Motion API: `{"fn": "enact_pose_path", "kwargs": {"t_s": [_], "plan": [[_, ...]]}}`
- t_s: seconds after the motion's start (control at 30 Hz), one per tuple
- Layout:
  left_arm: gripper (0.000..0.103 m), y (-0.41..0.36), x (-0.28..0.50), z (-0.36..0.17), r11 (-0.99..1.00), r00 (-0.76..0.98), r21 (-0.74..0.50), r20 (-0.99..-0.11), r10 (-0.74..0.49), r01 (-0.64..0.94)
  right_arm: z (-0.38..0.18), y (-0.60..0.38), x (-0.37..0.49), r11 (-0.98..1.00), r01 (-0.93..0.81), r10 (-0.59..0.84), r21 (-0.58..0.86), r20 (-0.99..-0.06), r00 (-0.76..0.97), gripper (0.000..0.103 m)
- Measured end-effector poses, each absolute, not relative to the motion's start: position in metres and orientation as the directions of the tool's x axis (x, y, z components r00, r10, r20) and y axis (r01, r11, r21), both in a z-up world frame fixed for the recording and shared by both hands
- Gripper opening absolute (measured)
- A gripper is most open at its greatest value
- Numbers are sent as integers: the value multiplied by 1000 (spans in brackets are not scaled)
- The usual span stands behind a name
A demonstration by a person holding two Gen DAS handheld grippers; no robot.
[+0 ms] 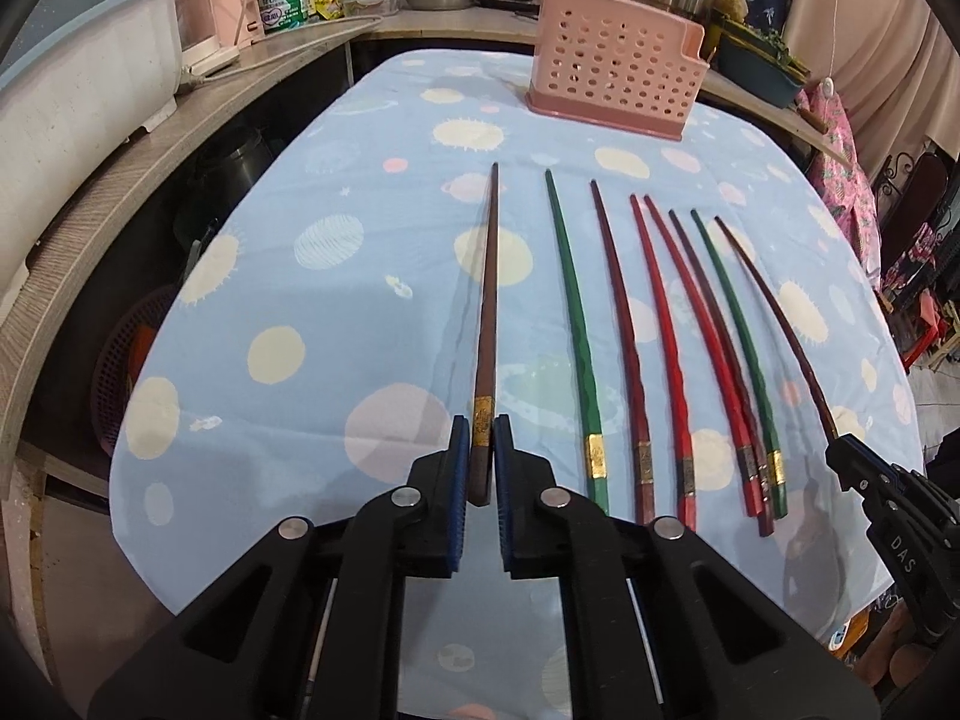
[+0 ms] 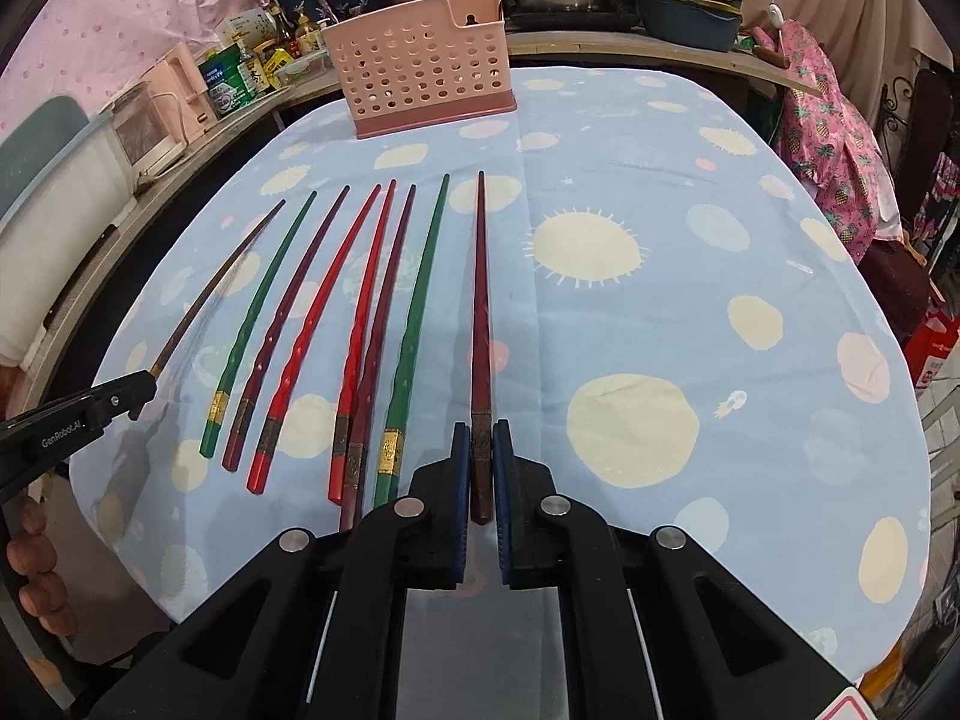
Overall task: Organize utensils
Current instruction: 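Grasp a brown chopstick with the left tool while the right tool grasps a dark red chopstick, then lift and carry both chopsticks over the pink basket with both tools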
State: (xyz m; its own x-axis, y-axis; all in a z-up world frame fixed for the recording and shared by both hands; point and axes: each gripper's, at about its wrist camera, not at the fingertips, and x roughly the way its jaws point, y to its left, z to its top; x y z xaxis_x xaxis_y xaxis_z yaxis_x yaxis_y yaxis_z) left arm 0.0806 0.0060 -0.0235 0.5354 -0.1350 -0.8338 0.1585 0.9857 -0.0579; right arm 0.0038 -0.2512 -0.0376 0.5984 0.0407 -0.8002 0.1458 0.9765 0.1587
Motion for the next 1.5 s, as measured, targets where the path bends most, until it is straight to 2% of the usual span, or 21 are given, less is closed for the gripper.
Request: {"fn": "enact_pose_path", "kwargs": {"t_s": [0.5,1.0,1.27,1.5], "plan": [[8,26,112,58,983,632,-137,-752,-186,125,42,-276,26,973,150,16,178,-695,719,7],[7,18,191,141,985,753,-130,-636,-169,111,118,-307,95,971,132,9,199,-582,813,7],[7,-1,240,182,975,779,-172,-589,-215,140,152,-331,138,960,133,17,245,-528,849,7],[7,-21,270,242,956,831,-223,-483,-276,188,197,-354,174,928,86,85,364,-429,899,7]]}}
